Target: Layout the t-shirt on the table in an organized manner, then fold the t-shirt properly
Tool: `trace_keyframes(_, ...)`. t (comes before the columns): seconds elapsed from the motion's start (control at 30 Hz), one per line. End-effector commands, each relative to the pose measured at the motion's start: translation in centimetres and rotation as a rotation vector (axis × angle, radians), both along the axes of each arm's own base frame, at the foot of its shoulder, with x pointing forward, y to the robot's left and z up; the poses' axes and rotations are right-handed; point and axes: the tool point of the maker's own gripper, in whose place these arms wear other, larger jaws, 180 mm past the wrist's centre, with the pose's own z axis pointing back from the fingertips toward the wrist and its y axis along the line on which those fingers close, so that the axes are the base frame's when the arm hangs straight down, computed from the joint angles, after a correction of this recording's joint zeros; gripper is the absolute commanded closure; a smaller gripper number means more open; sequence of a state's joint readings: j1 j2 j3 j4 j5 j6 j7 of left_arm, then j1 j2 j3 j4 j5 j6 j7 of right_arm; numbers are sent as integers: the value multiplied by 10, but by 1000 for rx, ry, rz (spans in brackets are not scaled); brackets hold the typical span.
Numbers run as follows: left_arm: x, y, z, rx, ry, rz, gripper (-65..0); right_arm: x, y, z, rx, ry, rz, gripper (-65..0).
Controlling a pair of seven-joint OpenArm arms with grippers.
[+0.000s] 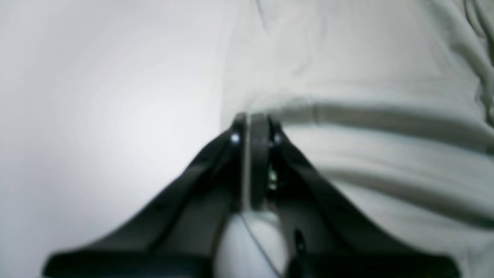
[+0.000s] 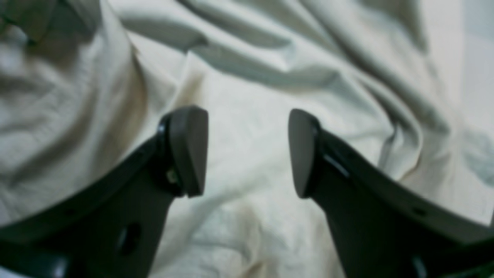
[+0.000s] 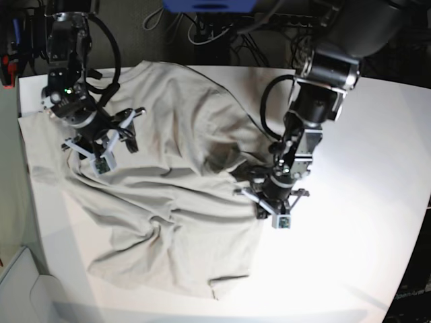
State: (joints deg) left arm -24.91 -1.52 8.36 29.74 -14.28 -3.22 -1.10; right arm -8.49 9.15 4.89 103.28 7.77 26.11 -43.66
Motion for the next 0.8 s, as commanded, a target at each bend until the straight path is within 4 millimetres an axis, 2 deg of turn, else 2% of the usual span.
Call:
trace_keyframes(0.0,-114,22,-93,100,576,-20,-39,3,3,3,20,-19,2,-340)
trace_keyframes(0.13,-119,0,-60,74,515,-61,-39,-4,1,-16,30,35,-10,-339)
trace_keyframes(0.17,-120,0,-51,73,504,-41,-39,-5,1,-20,31,45,-12,-339)
trace_keyframes(0.23,-120,11,-36,81,483,20,-39,-6,-1,-28,34,69,-19,-339)
trace_keyframes(0.3,-120,10,-20,69,461,47,-39,-8,-3,-37,37,94,-27,-339)
trace_keyframes(0.43,-127,3,-3,49,479,27,-39,-2,-8,-49,53,97,-37,-339)
trace_keyframes(0.6,-142,29,11,-5,500,118,-39,14,-28,-71,54,130,-68,-339)
trace_keyframes(0.77,-168,46,16,-13,518,163,-39,46,-63,-85,51,143,-123,-339)
